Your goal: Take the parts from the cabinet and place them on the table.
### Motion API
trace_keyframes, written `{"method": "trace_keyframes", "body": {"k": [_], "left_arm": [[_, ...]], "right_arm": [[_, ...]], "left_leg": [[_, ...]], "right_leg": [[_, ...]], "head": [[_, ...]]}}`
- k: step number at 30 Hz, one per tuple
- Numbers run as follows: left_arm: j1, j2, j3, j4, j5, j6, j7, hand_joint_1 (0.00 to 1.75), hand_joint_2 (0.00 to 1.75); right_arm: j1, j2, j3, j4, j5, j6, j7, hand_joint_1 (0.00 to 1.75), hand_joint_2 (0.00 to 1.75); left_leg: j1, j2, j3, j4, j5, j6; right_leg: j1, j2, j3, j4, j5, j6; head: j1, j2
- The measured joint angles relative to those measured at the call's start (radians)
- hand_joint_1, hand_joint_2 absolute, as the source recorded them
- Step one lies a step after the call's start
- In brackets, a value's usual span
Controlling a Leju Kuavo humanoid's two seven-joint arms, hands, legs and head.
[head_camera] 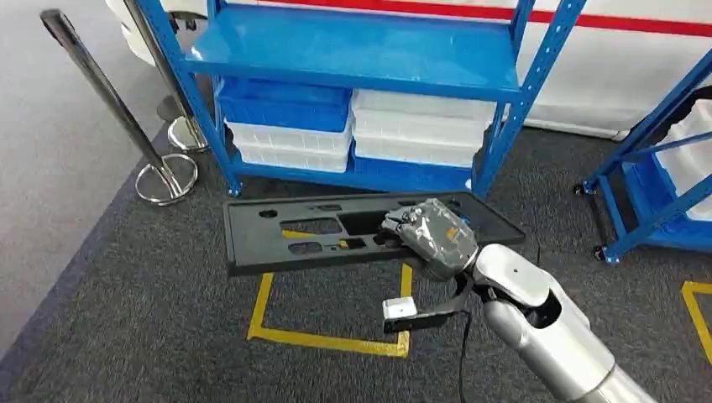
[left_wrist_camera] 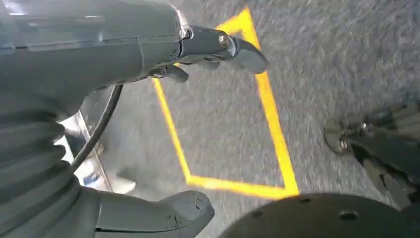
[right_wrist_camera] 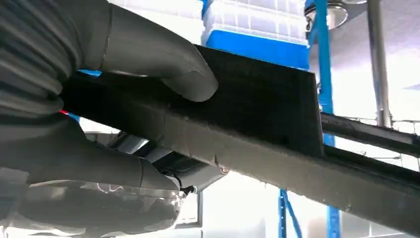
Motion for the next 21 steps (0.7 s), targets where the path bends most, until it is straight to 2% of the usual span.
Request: {"method": "trace_keyframes", "body": {"k": [1,2,3,4,5,6,7,8,9,10,11,13,14,15,16,17,19,20,21], "left_arm": [[0.000,0.000,0.000,0.000,-0.004,-0.012,-0.021,0.00,1.75],[0.002,0.000,-0.001,0.001,-0.012,-0.017,-0.032,0.00,1.75],[0.004,0.002,-0.002,0.001,-0.018,-0.014,-0.037,0.00,1.75],[0.007,0.002,-0.004,0.001,-0.021,-0.006,-0.039,0.00,1.75],[0.009,0.002,-0.004,0.001,-0.021,0.002,-0.039,0.00,1.75],[0.011,0.002,-0.004,0.001,-0.021,0.010,-0.038,0.00,1.75],[0.013,0.002,-0.004,0.001,-0.021,0.013,-0.037,0.00,1.75],[0.014,0.002,-0.004,0.001,-0.021,0.015,-0.036,0.00,1.75],[0.014,0.002,-0.004,0.001,-0.021,0.019,-0.036,0.00,1.75],[0.014,-0.003,-0.004,0.002,-0.021,0.019,-0.036,0.00,1.75],[0.013,-0.002,-0.004,0.002,-0.023,0.022,-0.035,0.00,1.75],[0.014,-0.002,-0.005,0.002,-0.030,0.025,-0.032,0.00,1.75],[0.016,-0.002,-0.006,0.002,-0.035,0.026,-0.028,0.00,1.75],[0.015,-0.001,-0.006,0.002,-0.037,0.028,-0.025,0.00,1.75],[0.015,-0.001,-0.008,0.002,-0.041,0.029,-0.023,0.00,1.75],[0.015,-0.001,-0.008,0.002,-0.041,0.030,-0.022,0.00,1.75],[0.016,-0.001,-0.009,0.002,-0.044,0.031,-0.018,0.00,1.75],[0.016,-0.001,-0.010,0.002,-0.047,0.032,-0.018,0.00,1.75],[0.017,-0.001,-0.011,0.002,-0.050,0.034,-0.018,0.00,1.75]], "right_arm": [[-0.001,0.001,0.000,0.002,-0.008,0.002,0.000,1.75,1.75],[-0.001,0.003,0.000,0.003,-0.013,0.003,0.000,1.75,1.75],[-0.001,0.003,0.000,0.006,-0.014,0.003,0.000,1.75,1.75],[0.002,0.003,0.000,0.009,-0.013,0.003,0.000,1.75,1.75],[0.004,0.003,0.001,0.012,-0.009,0.003,0.002,1.75,1.75],[0.007,0.003,0.003,0.015,-0.004,0.003,0.003,1.75,1.75],[0.009,0.003,0.005,0.017,0.000,0.003,0.007,1.75,1.75],[0.010,0.003,0.007,0.018,0.001,0.003,0.008,1.75,1.75],[0.010,0.003,0.007,0.018,0.001,0.003,0.008,1.75,1.75],[0.009,0.003,0.007,0.018,0.002,0.003,0.008,1.75,1.75],[0.010,0.003,0.007,0.017,0.003,0.002,0.010,1.75,1.75],[0.012,0.003,0.008,0.018,0.010,0.002,0.011,1.75,1.75],[0.012,0.003,0.008,0.017,0.011,0.001,0.012,1.75,1.75],[0.012,0.003,0.008,0.017,0.013,0.001,0.013,1.75,1.75],[0.018,0.003,0.008,0.017,0.014,0.001,0.014,1.75,1.75],[0.021,-0.001,0.008,0.017,0.015,0.000,0.013,1.75,1.75],[0.030,-0.010,0.009,0.018,0.016,0.000,0.015,1.75,1.75],[0.034,-0.011,0.009,0.018,0.017,0.000,0.015,1.75,1.75],[0.037,-0.011,0.010,0.017,0.017,0.000,0.015,1.75,1.75]], "left_leg": [[-0.001,-0.002,-0.013,0.000,0.011,0.007],[-0.002,-0.006,-0.023,0.001,0.019,0.015],[-0.003,-0.008,-0.034,0.002,0.027,0.016],[-0.005,-0.012,-0.044,0.003,0.034,0.018],[-0.006,-0.017,-0.055,0.005,0.042,0.017],[-0.007,-0.024,-0.066,0.007,0.049,0.016],[-0.009,-0.031,-0.075,0.010,0.054,0.014],[-0.010,-0.041,-0.083,0.013,0.058,0.012],[-0.010,-0.049,-0.087,0.017,0.060,0.010],[-0.014,-0.053,-0.099,0.020,0.062,0.006],[-0.010,-0.060,-0.103,0.022,0.068,0.001],[-0.003,-0.080,-0.109,0.019,0.080,-0.014],[-0.007,-0.090,-0.111,0.019,0.083,-0.020],[-0.007,-0.070,-0.120,0.031,0.068,-0.023],[-0.010,-0.034,-0.135,0.063,0.038,-0.036],[-0.005,-0.017,-0.163,0.125,-0.001,-0.044],[0.005,-0.004,-0.224,0.268,-0.060,-0.059],[0.008,-0.001,-0.237,0.300,-0.059,-0.064],[0.011,0.001,-0.229,0.286,-0.037,-0.069]], "right_leg": [[-0.001,0.006,-0.015,0.039,-0.054,0.002],[-0.001,0.010,-0.035,0.103,-0.110,0.002],[-0.001,0.013,-0.054,0.177,-0.156,0.002],[-0.001,0.014,-0.069,0.244,-0.178,0.003],[-0.001,0.015,-0.071,0.281,-0.167,0.002],[0.000,0.015,-0.054,0.275,-0.133,0.000],[0.000,0.018,-0.021,0.236,-0.103,-0.005],[0.002,0.028,0.033,0.160,-0.077,-0.012],[0.004,0.051,0.088,0.078,-0.066,-0.023],[0.003,0.081,0.126,0.027,-0.091,-0.034],[0.003,0.077,0.131,0.002,-0.094,-0.028],[0.011,0.059,0.128,0.001,-0.092,-0.028],[0.009,0.046,0.134,-0.016,-0.091,-0.029],[-0.003,0.025,0.147,-0.045,-0.095,-0.030],[-0.001,0.019,0.147,-0.050,-0.091,-0.032],[-0.002,0.006,0.147,-0.050,-0.090,-0.037],[-0.001,-0.019,0.145,-0.046,-0.091,-0.036],[-0.002,-0.032,0.144,-0.044,-0.091,-0.036],[-0.004,-0.042,0.142,-0.041,-0.093,-0.034]], "head": [[0.000,0.000],[0.000,0.000],[0.000,0.000],[0.000,0.000],[0.000,0.000],[0.000,0.000],[0.000,0.000],[0.000,0.000],[0.000,0.000],[0.000,0.000],[0.000,0.000],[0.000,0.000],[0.000,0.000],[0.000,0.000],[-0.001,0.000],[-0.001,0.000],[-0.001,0.000],[-0.001,0.000],[-0.001,0.000]]}}
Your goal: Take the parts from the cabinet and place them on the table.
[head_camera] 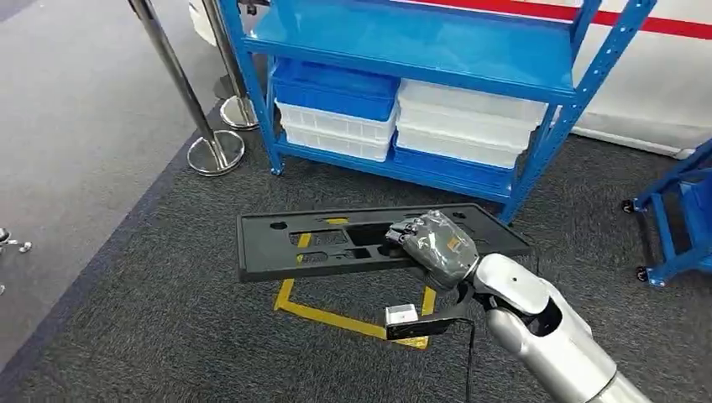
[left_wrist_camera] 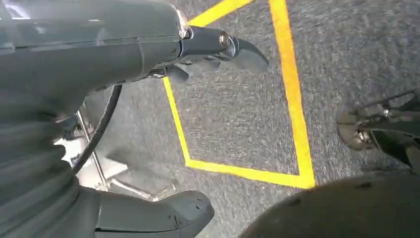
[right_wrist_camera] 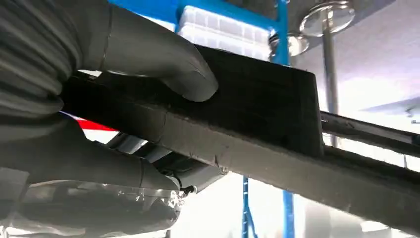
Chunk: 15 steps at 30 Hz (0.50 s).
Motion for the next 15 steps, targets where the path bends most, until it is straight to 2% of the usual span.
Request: {"method": "trace_keyframes", "body": {"k": [1,2,3,4,5,6,7,8,9,10,11,12,13,14,15], "left_arm": [[0.001,0.001,-0.001,0.000,-0.003,0.002,0.000,0.00,1.75],[0.002,0.002,-0.003,0.000,-0.006,0.003,0.000,0.00,1.75],[0.003,0.002,-0.007,0.000,-0.008,0.005,-0.001,0.00,1.75],[0.002,0.001,-0.010,0.000,-0.010,0.006,-0.002,0.00,1.75],[0.003,0.002,-0.012,0.000,-0.011,0.006,-0.004,0.00,1.75],[0.004,0.002,-0.012,0.000,-0.013,0.008,-0.006,0.00,1.75],[0.005,0.002,-0.012,0.000,-0.014,0.008,-0.009,0.00,1.75],[0.007,0.002,-0.013,0.000,-0.018,0.008,-0.010,0.00,1.75],[0.008,0.002,-0.013,0.000,-0.022,0.008,-0.011,0.00,1.75],[0.008,0.000,-0.014,0.000,-0.024,0.009,-0.012,0.00,1.75],[0.007,0.001,-0.014,0.000,-0.025,0.009,-0.012,0.00,1.75],[0.005,0.001,-0.015,0.000,-0.026,0.009,-0.012,0.00,1.75],[0.004,0.002,-0.015,0.000,-0.026,0.009,-0.012,0.00,1.75],[0.004,0.002,-0.015,0.000,-0.026,0.009,-0.012,0.00,1.75],[0.003,0.002,-0.015,0.000,-0.027,0.009,-0.012,0.00,1.75]], "right_arm": [[0.003,0.000,0.000,0.000,0.000,0.000,0.000,1.75,1.75],[0.004,0.000,0.000,0.000,0.000,0.000,0.000,1.75,1.75],[0.004,0.000,0.000,0.000,0.001,0.000,0.000,1.75,1.75],[0.004,0.000,0.000,-0.001,0.002,-0.001,0.000,1.75,1.75],[0.003,0.000,0.000,-0.002,0.002,-0.001,0.003,1.75,1.75],[0.005,0.000,0.000,-0.003,0.003,-0.002,0.003,1.75,1.75],[0.006,0.000,0.000,-0.003,0.003,-0.002,0.003,1.75,1.75],[0.007,0.000,0.000,-0.005,0.005,-0.002,0.005,1.75,1.75],[0.010,0.000,0.000,-0.009,0.005,-0.002,0.005,1.75,1.75],[0.011,0.001,0.000,-0.011,0.006,-0.003,0.006,1.75,1.75],[0.014,0.001,-0.001,-0.012,0.006,-0.004,0.006,1.75,1.75],[0.022,0.001,-0.003,-0.013,0.006,-0.005,0.006,1.75,1.75],[0.032,0.001,-0.006,-0.013,0.007,-0.005,0.006,1.75,1.75],[0.039,0.001,-0.006,-0.013,0.008,-0.005,0.006,1.75,1.75],[0.048,0.001,-0.006,-0.013,0.009,-0.005,0.007,1.75,1.75]], "left_leg": [[0.003,0.005,0.029,-0.053,0.039,-0.004],[0.004,0.012,0.072,-0.129,0.081,-0.006],[0.005,0.033,0.120,-0.217,0.114,-0.008],[-0.006,0.059,0.137,-0.247,0.082,-0.003],[-0.013,0.053,0.136,-0.246,0.099,0.013],[-0.014,0.048,0.129,-0.247,0.096,0.029],[-0.016,0.038,0.125,-0.247,0.095,0.039],[-0.017,0.029,0.122,-0.248,0.098,0.047],[-0.009,0.020,0.128,-0.260,0.105,0.060],[-0.009,0.009,0.126,-0.263,0.109,0.065],[-0.009,0.002,0.123,-0.263,0.111,0.068],[-0.009,-0.010,0.121,-0.263,0.114,0.075],[-0.012,-0.019,0.119,-0.263,0.116,0.077],[-0.014,-0.030,0.118,-0.263,0.117,0.079],[-0.017,-0.046,0.115,-0.260,0.118,0.081]], "right_leg": [[-0.003,-0.010,-0.001,0.005,-0.003,0.005],[-0.007,-0.019,0.000,0.010,-0.007,0.010],[-0.009,-0.028,0.000,0.017,-0.013,0.017],[-0.006,-0.036,-0.001,0.018,-0.016,0.023],[-0.002,-0.039,-0.004,0.020,-0.017,0.027],[-0.001,-0.049,-0.001,0.022,-0.016,0.032],[0.004,-0.056,-0.001,0.022,-0.014,0.036],[0.002,-0.066,0.001,0.019,-0.013,0.041],[-0.003,-0.059,-0.002,0.022,-0.023,0.049],[-0.006,-0.012,-0.009,0.044,-0.045,0.050],[-0.006,0.022,-0.033,0.098,-0.081,0.047],[-0.004,0.042,-0.072,0.183,-0.124,0.044],[-0.003,0.054,-0.107,0.257,-0.154,0.042],[-0.003,0.059,-0.131,0.305,-0.167,0.040],[-0.003,0.061,-0.149,0.335,-0.161,0.036]], "head": [[0.000,0.000],[0.000,0.000],[0.000,0.000],[0.000,0.000],[0.000,0.000],[0.000,0.000],[0.000,0.000],[0.000,0.000],[0.000,0.000],[0.000,0.000],[0.000,0.000],[0.000,0.000],[0.000,0.000],[0.000,0.000],[0.000,0.000]]}}
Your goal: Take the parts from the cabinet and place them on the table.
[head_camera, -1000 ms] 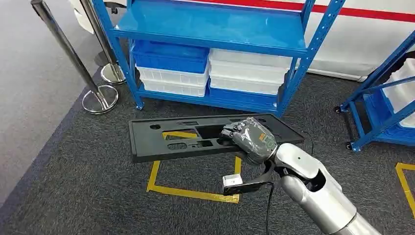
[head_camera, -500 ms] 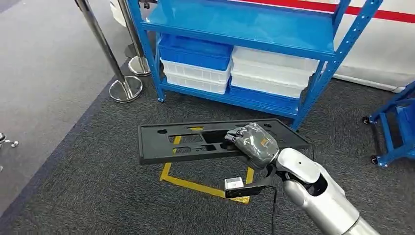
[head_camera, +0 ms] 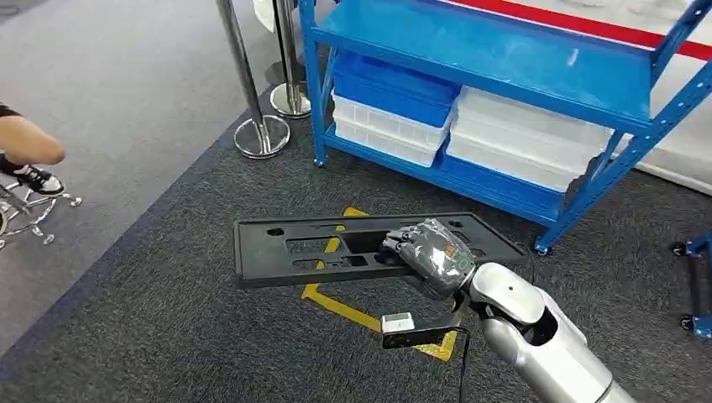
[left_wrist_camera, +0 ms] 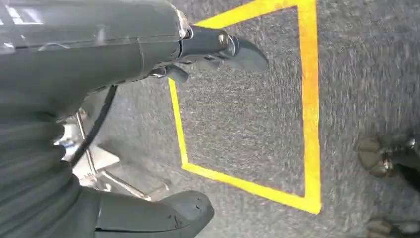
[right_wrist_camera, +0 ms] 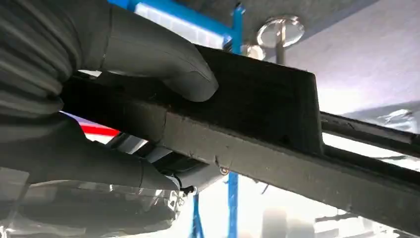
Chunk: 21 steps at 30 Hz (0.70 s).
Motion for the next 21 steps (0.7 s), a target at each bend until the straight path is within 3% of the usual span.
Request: {"method": "trace_keyframes", "body": {"k": [2,3,4,5,6,7,8,9,10,11,12,14,15,16,17,18,19,20,21], "left_arm": [[0.002,0.000,0.000,0.000,-0.002,-0.002,0.003,0.00,1.75],[0.002,0.000,0.000,0.000,-0.007,-0.002,0.005,0.00,1.75],[0.002,0.000,0.000,0.000,-0.008,-0.003,0.007,0.00,1.75],[0.002,0.000,0.000,0.000,-0.008,-0.003,0.009,0.00,1.75],[-0.001,-0.001,0.000,0.000,-0.010,-0.006,0.012,0.00,1.75],[0.001,-0.001,0.000,0.000,-0.011,-0.006,0.013,0.00,1.75],[0.004,-0.001,0.000,0.000,-0.011,-0.006,0.013,0.00,1.75],[0.007,0.000,0.000,0.000,-0.011,-0.006,0.014,0.00,1.75],[0.007,0.002,0.000,0.001,-0.011,-0.006,0.015,0.00,1.75],[0.008,0.000,0.000,0.001,-0.011,-0.006,0.015,0.00,1.75],[0.006,0.000,0.000,0.001,-0.011,-0.006,0.015,0.00,1.75],[0.000,0.000,0.000,0.001,-0.011,-0.005,0.015,0.00,1.75],[-0.001,0.000,0.000,0.001,-0.011,-0.003,0.015,0.00,1.75],[0.000,0.000,0.000,0.001,-0.011,-0.002,0.015,0.00,1.75],[0.000,0.000,0.000,0.001,-0.011,-0.001,0.015,0.00,1.75],[0.002,0.000,0.000,0.001,-0.011,-0.001,0.015,0.00,1.75],[0.002,0.000,0.000,0.001,-0.011,0.000,0.015,0.00,1.75],[0.000,0.000,0.000,0.001,-0.011,0.000,0.015,0.00,1.75],[-0.002,0.001,0.000,0.001,-0.011,0.000,0.015,0.00,1.75]], "right_arm": [[0.002,0.000,0.000,0.000,0.002,0.000,0.000,1.75,1.75],[0.002,0.000,0.000,-0.002,0.003,0.000,0.000,1.75,1.75],[0.002,0.000,-0.002,-0.003,0.003,0.000,0.000,1.75,1.75],[0.002,0.000,-0.003,-0.003,0.003,0.000,0.000,1.75,1.75],[0.004,0.001,-0.006,-0.005,0.003,-0.001,-0.001,1.75,1.75],[0.007,0.001,-0.006,-0.007,0.003,-0.001,-0.001,1.75,1.75],[0.009,0.001,-0.007,-0.008,0.004,-0.001,-0.001,1.75,1.75],[0.010,0.001,-0.007,-0.008,0.005,-0.001,-0.001,1.75,1.75],[0.010,0.000,-0.007,-0.009,0.005,-0.001,-0.002,1.75,1.75],[0.012,-0.004,-0.007,-0.009,0.005,-0.001,-0.001,1.75,1.75],[0.013,-0.005,-0.007,-0.009,0.005,-0.002,-0.001,1.75,1.75],[0.020,-0.008,-0.007,-0.009,0.005,-0.002,-0.001,1.75,1.75],[0.025,-0.008,-0.007,-0.009,0.005,-0.002,-0.001,1.75,1.75],[0.028,-0.008,-0.007,-0.009,0.005,-0.002,-0.001,1.75,1.75],[0.030,-0.008,-0.007,-0.009,0.005,-0.002,-0.001,1.75,1.75],[0.030,-0.008,-0.007,-0.010,0.005,-0.002,-0.001,1.75,1.75],[0.029,-0.008,-0.007,-0.012,0.005,-0.002,0.000,1.75,1.75],[0.029,-0.008,-0.009,-0.015,0.005,-0.002,0.000,1.75,1.75],[0.028,-0.008,-0.011,-0.014,0.005,-0.002,0.001,1.75,1.75]], "left_leg": [[-0.003,-0.023,-0.003,0.007,0.000,0.000],[-0.003,-0.035,-0.004,0.011,0.000,-0.001],[-0.002,-0.044,-0.006,0.016,-0.001,-0.003],[0.000,-0.048,-0.010,0.016,0.000,-0.004],[-0.006,-0.061,-0.027,0.029,0.003,-0.016],[-0.001,-0.071,-0.035,0.024,0.010,-0.025],[0.002,-0.082,-0.039,0.021,0.014,-0.032],[0.000,-0.094,-0.042,0.020,0.018,-0.039],[-0.001,-0.067,-0.043,0.028,0.011,-0.042],[-0.008,-0.012,-0.052,0.053,-0.012,-0.052],[-0.004,0.023,-0.079,0.116,-0.056,-0.059],[0.002,0.043,-0.139,0.261,-0.128,-0.069],[0.004,0.045,-0.153,0.300,-0.139,-0.072],[0.005,0.047,-0.145,0.296,-0.131,-0.073],[0.005,0.051,-0.115,0.250,-0.104,-0.073],[0.005,0.059,-0.066,0.170,-0.068,-0.069],[0.002,0.079,-0.010,0.078,-0.034,-0.062],[-0.004,0.118,0.021,0.012,-0.039,-0.050],[-0.011,0.109,0.022,0.010,-0.033,-0.037]], "right_leg": [[0.000,0.002,0.034,-0.077,0.066,-0.008],[0.000,0.013,0.076,-0.163,0.115,-0.013],[0.000,0.046,0.110,-0.234,0.149,-0.018],[-0.001,0.073,0.117,-0.258,0.142,-0.022],[0.000,0.085,0.123,-0.286,0.139,-0.019],[0.003,0.074,0.116,-0.279,0.140,-0.016],[0.008,0.067,0.115,-0.279,0.141,-0.017],[0.001,0.055,0.116,-0.286,0.146,-0.024],[-0.005,0.040,0.117,-0.293,0.151,-0.028],[-0.004,0.029,0.119,-0.294,0.153,-0.031],[-0.001,0.013,0.118,-0.294,0.153,-0.037],[0.003,-0.020,0.118,-0.294,0.153,-0.038],[0.003,-0.035,0.117,-0.293,0.153,-0.038],[0.003,-0.050,0.117,-0.293,0.153,-0.038],[0.003,-0.064,0.117,-0.293,0.152,-0.038],[0.004,-0.075,0.118,-0.293,0.152,-0.037],[0.004,-0.086,0.119,-0.293,0.151,-0.036],[0.006,-0.097,0.121,-0.293,0.150,-0.034],[0.011,-0.103,0.120,-0.293,0.149,-0.027]], "head": [[0.000,0.000],[0.000,0.000],[0.000,0.000],[0.000,0.000],[0.000,0.000],[0.000,0.000],[0.000,0.000],[0.000,0.000],[0.000,0.000],[-0.001,0.000],[0.000,0.000],[0.000,0.000],[0.000,0.000],[0.000,0.000],[-0.001,0.000],[0.000,0.000],[0.000,0.000],[0.000,0.000],[0.000,0.000]]}}
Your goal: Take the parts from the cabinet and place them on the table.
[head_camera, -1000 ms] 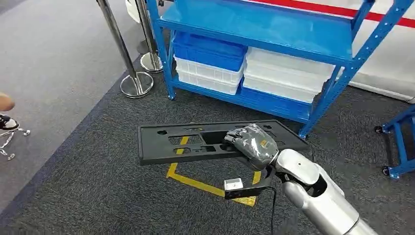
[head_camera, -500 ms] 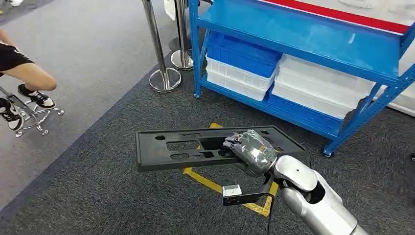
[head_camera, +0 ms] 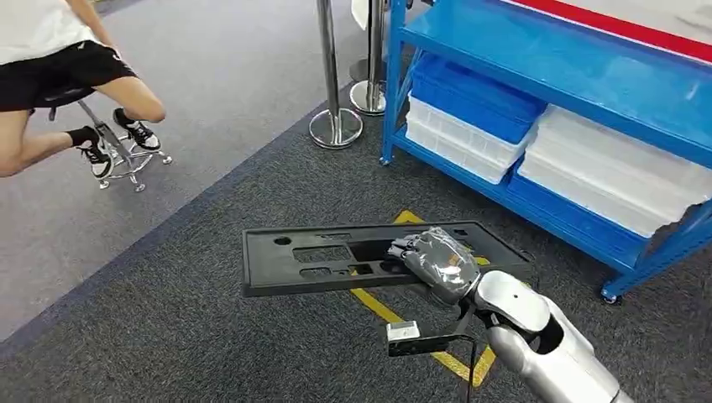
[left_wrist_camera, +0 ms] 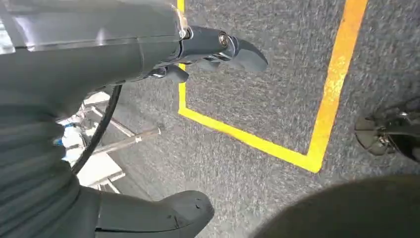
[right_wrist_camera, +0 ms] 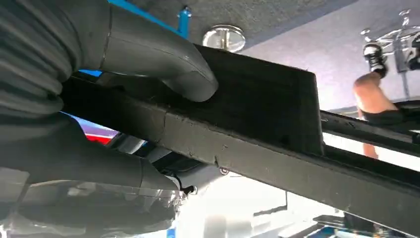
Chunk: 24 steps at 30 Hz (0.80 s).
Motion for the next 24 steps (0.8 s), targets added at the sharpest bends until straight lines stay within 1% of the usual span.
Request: {"method": "trace_keyframes", "body": {"k": [2,3,4,5,6,7,8,9,10,11,12,13,14,15,16,17,18,19,20,21,22,23,24], "left_arm": [[0.004,0.000,0.000,0.000,0.000,0.000,0.000,0.00,1.75],[0.007,0.000,0.000,0.000,0.000,0.000,0.000,0.00,1.75],[0.008,-0.001,0.000,0.000,0.000,0.000,0.000,0.00,1.75],[0.007,-0.002,0.000,0.000,0.000,0.000,0.000,0.00,1.75],[0.006,-0.003,0.000,0.000,0.000,0.000,0.000,0.00,1.75],[0.003,-0.002,0.000,0.000,0.000,0.000,0.000,0.00,1.75],[0.003,-0.002,0.000,0.000,0.000,0.000,0.000,0.00,1.75],[0.002,-0.003,0.000,0.000,0.001,-0.002,0.002,0.00,1.75],[0.002,-0.003,0.001,0.000,0.002,-0.005,0.005,0.00,1.75],[0.003,-0.003,0.002,0.000,0.003,-0.010,0.007,0.00,1.75],[0.003,-0.003,0.002,0.000,0.003,-0.016,0.009,0.00,1.75],[0.003,-0.003,0.002,0.000,0.003,-0.021,0.010,0.00,1.75],[0.003,-0.003,0.003,0.000,0.004,-0.021,0.010,0.00,1.75],[0.000,-0.002,0.005,0.000,0.005,-0.021,0.011,0.00,1.75],[0.000,-0.002,0.007,0.000,0.005,-0.021,0.012,0.00,1.75],[0.004,-0.002,0.010,0.000,0.005,-0.021,0.012,0.00,1.75],[0.009,-0.003,0.012,0.000,0.005,-0.018,0.011,0.00,1.75],[0.012,-0.003,0.014,0.000,0.005,-0.018,0.009,0.00,1.75],[0.014,-0.003,0.017,0.000,0.005,-0.019,0.007,0.00,1.75],[0.013,-0.003,0.019,0.000,0.005,-0.018,0.006,0.00,1.75],[0.009,-0.003,0.021,0.000,0.004,-0.017,0.005,0.00,1.75],[0.007,-0.003,0.022,0.000,0.002,-0.017,0.002,0.00,1.75],[0.005,-0.003,0.023,0.000,0.000,-0.017,-0.002,0.00,1.75]], "right_arm": [[0.001,0.000,0.000,0.000,0.000,0.000,0.000,1.75,1.75],[0.001,0.000,0.000,0.000,0.000,0.000,0.000,1.75,1.75],[0.001,0.000,-0.001,-0.003,0.000,-0.001,0.000,1.75,1.75],[0.001,0.000,-0.001,-0.003,0.000,-0.001,0.000,1.75,1.75],[0.001,0.000,-0.004,-0.004,-0.001,-0.003,0.000,1.75,1.75],[0.003,0.000,-0.007,-0.005,-0.001,-0.004,0.000,1.75,1.75],[0.008,0.000,-0.008,-0.005,-0.001,-0.004,0.000,1.75,1.75],[0.015,0.000,-0.008,-0.004,-0.001,-0.003,0.001,1.75,1.75],[0.019,0.000,-0.008,-0.004,-0.003,-0.002,0.001,1.75,1.75],[0.020,0.000,-0.008,-0.004,-0.005,0.000,0.001,1.75,1.75],[0.020,0.000,-0.008,-0.004,-0.006,0.002,0.000,1.75,1.75],[0.019,0.000,-0.009,-0.004,-0.008,0.002,0.000,1.75,1.75],[0.019,0.000,-0.010,-0.004,-0.011,0.003,0.000,1.75,1.75],[0.019,0.002,-0.010,-0.003,-0.014,0.005,0.000,1.75,1.75],[0.021,0.002,-0.011,-0.003,-0.014,0.007,0.002,1.75,1.75],[0.025,0.002,-0.011,-0.002,-0.010,0.006,0.003,1.75,1.75],[0.026,0.002,-0.011,-0.002,-0.003,0.003,0.007,1.75,1.75],[0.025,0.002,-0.011,-0.002,0.004,0.002,0.010,1.75,1.75],[0.025,-0.003,-0.011,-0.002,0.008,0.000,0.011,1.75,1.75],[0.026,-0.006,-0.011,-0.003,0.008,-0.004,0.015,1.75,1.75],[0.027,-0.012,-0.011,-0.003,0.008,-0.005,0.015,1.75,1.75],[0.029,-0.013,-0.011,-0.003,0.008,-0.005,0.015,1.75,1.75],[0.032,-0.015,-0.011,-0.003,0.008,-0.006,0.015,1.75,1.75]], "left_leg": [[-0.003,-0.018,-0.009,0.001,0.001,0.011],[-0.004,-0.029,-0.010,-0.006,0.006,0.019],[0.012,-0.040,0.008,-0.027,0.019,0.031],[0.009,-0.051,0.010,-0.037,0.026,0.030],[0.010,-0.056,0.009,-0.039,0.029,0.035],[0.011,-0.067,0.005,-0.038,0.034,0.042],[0.011,-0.079,0.004,-0.038,0.034,0.042],[0.011,-0.094,0.003,-0.037,0.035,0.042],[0.012,-0.107,0.003,-0.034,0.034,0.042],[0.014,-0.121,0.003,-0.029,0.033,0.040],[0.017,-0.135,0.002,-0.023,0.030,0.035],[0.020,-0.149,0.001,-0.012,0.025,0.027],[0.021,-0.162,-0.009,0.002,0.018,0.017],[0.017,-0.170,-0.028,0.026,0.010,0.007],[0.019,-0.181,-0.038,0.027,0.014,0.000],[0.023,-0.192,-0.043,0.025,0.017,-0.005],[0.025,-0.204,-0.048,0.020,0.021,-0.013],[0.027,-0.216,-0.048,0.022,0.022,-0.018],[0.024,-0.164,-0.053,0.042,0.007,-0.022],[0.021,-0.118,-0.074,0.086,-0.024,-0.026],[0.022,-0.090,-0.109,0.156,-0.063,-0.030],[0.022,-0.076,-0.142,0.225,-0.095,-0.032],[0.022,-0.068,-0.168,0.279,-0.115,-0.034]], "right_leg": [[-0.002,-0.017,0.002,-0.003,0.002,0.008],[-0.002,-0.026,0.006,-0.008,0.004,0.014],[0.000,-0.028,0.005,-0.008,-0.003,0.021],[-0.005,0.022,0.004,0.011,-0.018,0.023],[-0.006,0.062,-0.018,0.061,-0.055,0.021],[-0.007,0.086,-0.054,0.140,-0.097,0.021],[-0.010,0.099,-0.088,0.215,-0.126,0.023],[-0.012,0.104,-0.115,0.270,-0.138,0.026],[-0.015,0.104,-0.120,0.277,-0.126,0.030],[-0.021,0.104,-0.108,0.246,-0.093,0.034],[-0.027,0.106,-0.079,0.181,-0.048,0.038],[-0.033,0.117,-0.042,0.101,-0.004,0.042],[-0.043,0.158,-0.020,0.043,0.011,0.047],[-0.040,0.191,-0.013,0.022,-0.008,0.048],[-0.039,0.179,-0.022,0.037,-0.009,0.043],[-0.032,0.169,-0.023,0.038,-0.011,0.037],[-0.030,0.158,-0.023,0.037,-0.010,0.031],[-0.042,0.144,-0.021,0.029,-0.005,0.020],[-0.039,0.126,-0.016,0.024,-0.003,0.015],[-0.036,0.114,-0.014,0.021,-0.002,0.008],[-0.031,0.098,-0.015,0.021,-0.002,0.006],[-0.028,0.083,-0.015,0.022,-0.004,0.004],[-0.025,0.066,-0.015,0.022,-0.005,0.002]], "head": [[0.000,0.000],[0.000,0.000],[-0.001,0.000],[0.001,0.000],[0.000,0.000],[0.000,0.000],[0.000,0.000],[0.000,0.000],[0.000,0.000],[0.000,0.000],[0.000,0.000],[0.000,0.000],[0.000,0.000],[0.000,0.000],[-0.001,0.000],[-0.001,0.000],[0.000,0.000],[-0.001,0.000],[0.000,0.000],[-0.003,0.000],[-0.003,0.000],[-0.003,0.000],[-0.003,0.000]]}}
